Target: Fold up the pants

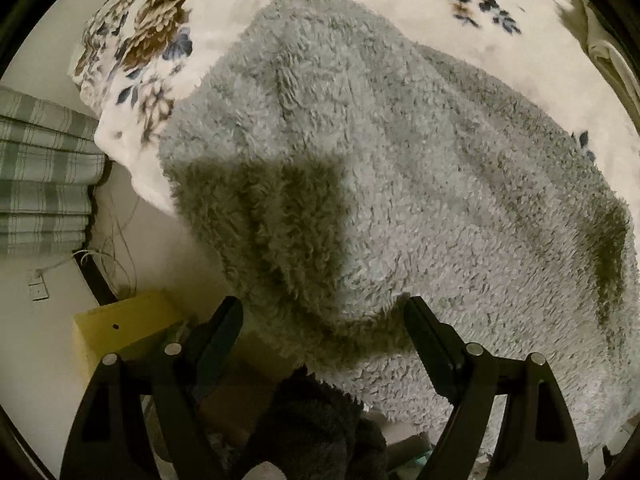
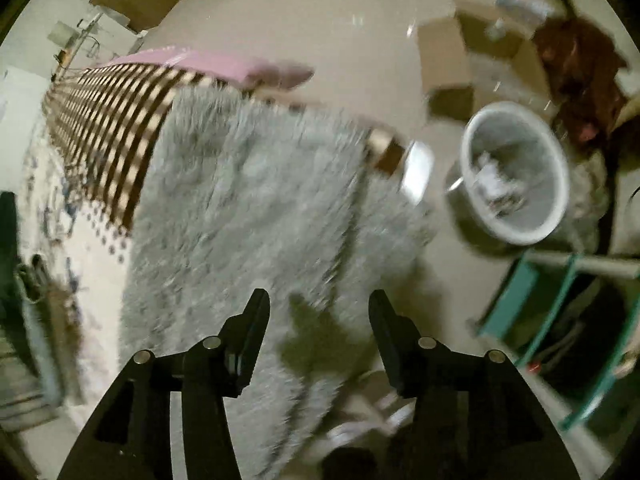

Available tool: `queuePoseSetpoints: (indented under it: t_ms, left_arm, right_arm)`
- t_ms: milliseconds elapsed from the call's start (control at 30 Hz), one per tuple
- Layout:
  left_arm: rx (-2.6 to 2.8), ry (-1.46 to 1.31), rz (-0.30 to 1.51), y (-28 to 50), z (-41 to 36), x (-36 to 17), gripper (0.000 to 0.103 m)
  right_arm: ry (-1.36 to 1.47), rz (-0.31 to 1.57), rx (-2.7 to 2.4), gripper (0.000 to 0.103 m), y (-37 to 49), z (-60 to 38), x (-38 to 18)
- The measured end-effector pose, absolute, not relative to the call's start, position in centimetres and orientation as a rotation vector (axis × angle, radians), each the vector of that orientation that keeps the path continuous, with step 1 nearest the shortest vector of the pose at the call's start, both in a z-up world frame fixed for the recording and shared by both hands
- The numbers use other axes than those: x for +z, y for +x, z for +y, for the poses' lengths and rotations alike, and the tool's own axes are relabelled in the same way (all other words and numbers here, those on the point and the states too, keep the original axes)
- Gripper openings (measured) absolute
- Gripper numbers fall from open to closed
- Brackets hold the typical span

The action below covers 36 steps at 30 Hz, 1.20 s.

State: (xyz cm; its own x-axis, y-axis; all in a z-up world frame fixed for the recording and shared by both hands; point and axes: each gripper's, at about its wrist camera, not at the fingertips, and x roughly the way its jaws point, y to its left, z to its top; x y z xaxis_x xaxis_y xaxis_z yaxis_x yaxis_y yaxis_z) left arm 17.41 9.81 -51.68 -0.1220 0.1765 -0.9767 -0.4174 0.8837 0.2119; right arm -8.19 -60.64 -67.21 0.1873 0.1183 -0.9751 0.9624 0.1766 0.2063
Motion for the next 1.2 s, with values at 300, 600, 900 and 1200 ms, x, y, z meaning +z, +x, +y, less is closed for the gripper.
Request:
queuePoseSetpoints:
  t_ms: [300, 600, 900, 1200]
  left_arm:
    - [0.496, -0.171, 1.624, 17.5, 9.1, -51.6, 0.082]
    - [0.502, -0.178, 1.64, 17.3, 9.2, -51.8, 0.082]
    - [0.489, -0.176, 1.639, 16.3, 10.9, -51.8, 0.082]
    - [0.511, -0.194, 1.63, 14.6, 12.4, -52.7, 0.082]
  right_arm:
    - [1.231, 1.092, -0.873, 0.006, -7.3, -57.3, -68.9]
    - [1.199, 1.138, -0.919, 0.006, -10.6, -56.6, -65.7]
    - [1.267, 1.161, -0.909, 0.056, -12.6, -57.5, -68.4]
    - [1.347, 1.026, -0.999, 0.008, -12.0, -61.8, -71.2]
